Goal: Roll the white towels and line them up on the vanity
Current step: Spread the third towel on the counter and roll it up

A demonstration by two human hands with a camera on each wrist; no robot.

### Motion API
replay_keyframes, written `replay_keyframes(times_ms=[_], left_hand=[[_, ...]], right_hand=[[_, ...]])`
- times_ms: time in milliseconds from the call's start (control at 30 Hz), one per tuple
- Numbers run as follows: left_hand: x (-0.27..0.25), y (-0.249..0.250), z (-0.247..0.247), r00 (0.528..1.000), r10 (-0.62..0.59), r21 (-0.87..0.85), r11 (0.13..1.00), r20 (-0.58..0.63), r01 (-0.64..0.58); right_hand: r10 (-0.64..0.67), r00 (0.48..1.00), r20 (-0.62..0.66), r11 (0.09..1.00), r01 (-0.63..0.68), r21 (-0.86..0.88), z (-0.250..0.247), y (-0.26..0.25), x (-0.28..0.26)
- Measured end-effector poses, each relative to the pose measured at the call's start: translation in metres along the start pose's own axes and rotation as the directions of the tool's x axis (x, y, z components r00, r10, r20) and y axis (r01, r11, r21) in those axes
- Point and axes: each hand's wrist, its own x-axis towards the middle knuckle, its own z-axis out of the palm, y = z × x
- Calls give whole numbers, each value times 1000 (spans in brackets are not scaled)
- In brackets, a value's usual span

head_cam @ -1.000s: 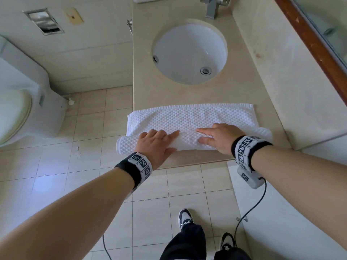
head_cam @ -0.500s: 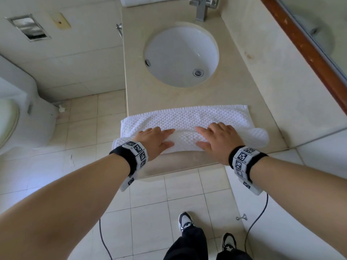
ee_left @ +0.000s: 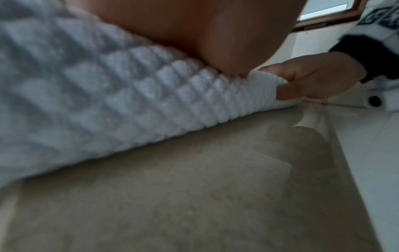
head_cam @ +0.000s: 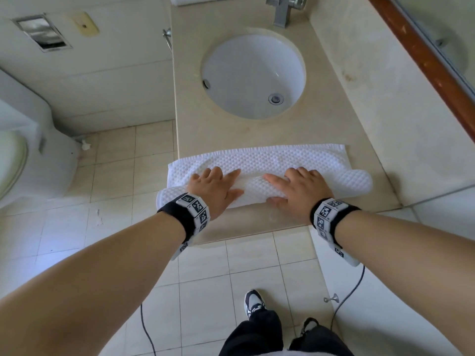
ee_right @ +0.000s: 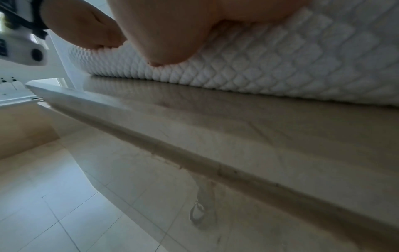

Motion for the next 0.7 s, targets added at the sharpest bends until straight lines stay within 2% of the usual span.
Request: replay_keyframes(times_ms=[133, 267, 433, 700], left_hand=[[-13, 9, 5, 988, -18, 42, 999, -153, 25], [-16, 12, 11, 985, -9, 103, 994, -173, 27], [-1, 10, 2, 991, -59, 58, 996, -117, 66], [25, -4, -16, 999, -34, -32, 999, 40, 36]], right_hand=[[-2, 999, 47, 997, -1, 71, -8, 6, 15], [-42, 993, 109, 992, 29, 119, -11, 14, 32], [-70, 988, 141, 984, 46, 170, -13, 19, 40], [-68, 993, 97, 982, 49, 184, -7, 25, 53]])
